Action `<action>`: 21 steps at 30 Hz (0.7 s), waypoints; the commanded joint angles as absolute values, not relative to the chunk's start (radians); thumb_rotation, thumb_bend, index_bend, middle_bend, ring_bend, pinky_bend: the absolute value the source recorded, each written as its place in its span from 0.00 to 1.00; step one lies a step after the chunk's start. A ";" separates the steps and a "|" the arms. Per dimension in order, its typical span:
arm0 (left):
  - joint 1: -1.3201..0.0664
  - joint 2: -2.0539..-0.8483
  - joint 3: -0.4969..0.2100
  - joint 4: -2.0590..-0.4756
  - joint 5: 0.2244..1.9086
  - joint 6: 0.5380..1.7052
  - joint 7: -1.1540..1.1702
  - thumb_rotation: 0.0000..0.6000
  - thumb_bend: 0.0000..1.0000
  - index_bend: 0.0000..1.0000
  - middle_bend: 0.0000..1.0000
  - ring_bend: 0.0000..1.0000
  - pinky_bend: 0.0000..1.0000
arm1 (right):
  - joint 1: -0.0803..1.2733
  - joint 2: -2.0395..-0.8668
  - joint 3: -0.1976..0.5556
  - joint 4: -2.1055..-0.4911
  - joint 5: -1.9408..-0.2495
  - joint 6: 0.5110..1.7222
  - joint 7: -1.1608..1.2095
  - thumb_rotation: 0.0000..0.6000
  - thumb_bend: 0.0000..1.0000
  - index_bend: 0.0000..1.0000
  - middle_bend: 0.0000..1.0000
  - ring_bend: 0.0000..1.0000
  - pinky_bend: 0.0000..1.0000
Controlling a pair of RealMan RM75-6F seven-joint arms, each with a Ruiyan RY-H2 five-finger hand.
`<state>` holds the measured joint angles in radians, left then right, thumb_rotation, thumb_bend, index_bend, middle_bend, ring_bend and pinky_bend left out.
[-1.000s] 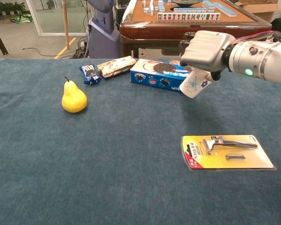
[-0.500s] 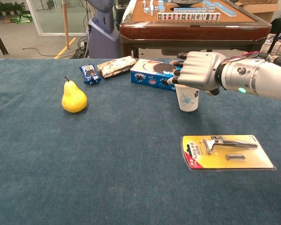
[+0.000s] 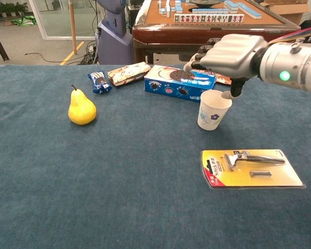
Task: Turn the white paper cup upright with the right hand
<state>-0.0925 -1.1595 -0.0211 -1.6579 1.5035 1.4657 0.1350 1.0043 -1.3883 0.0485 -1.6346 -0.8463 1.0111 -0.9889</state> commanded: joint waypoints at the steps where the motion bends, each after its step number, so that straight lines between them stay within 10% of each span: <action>1: -0.096 -1.160 -0.024 -1.658 1.504 1.463 0.137 1.00 0.15 0.30 0.13 0.16 0.08 | 0.896 -1.291 0.104 -1.757 -0.891 1.114 -0.790 1.00 0.32 0.00 0.14 0.01 0.00; 21: -0.127 -1.182 -0.062 -1.655 1.488 1.462 0.168 1.00 0.15 0.30 0.13 0.16 0.08 | 0.428 -1.088 -0.046 -1.885 -1.252 1.407 -0.238 1.00 0.31 0.07 0.21 0.06 0.05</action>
<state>-0.1259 -1.1805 -0.0607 -1.6538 1.4875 1.4621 0.1667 0.4965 -1.1068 -0.0073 -1.8870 -1.1825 1.3376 -0.2861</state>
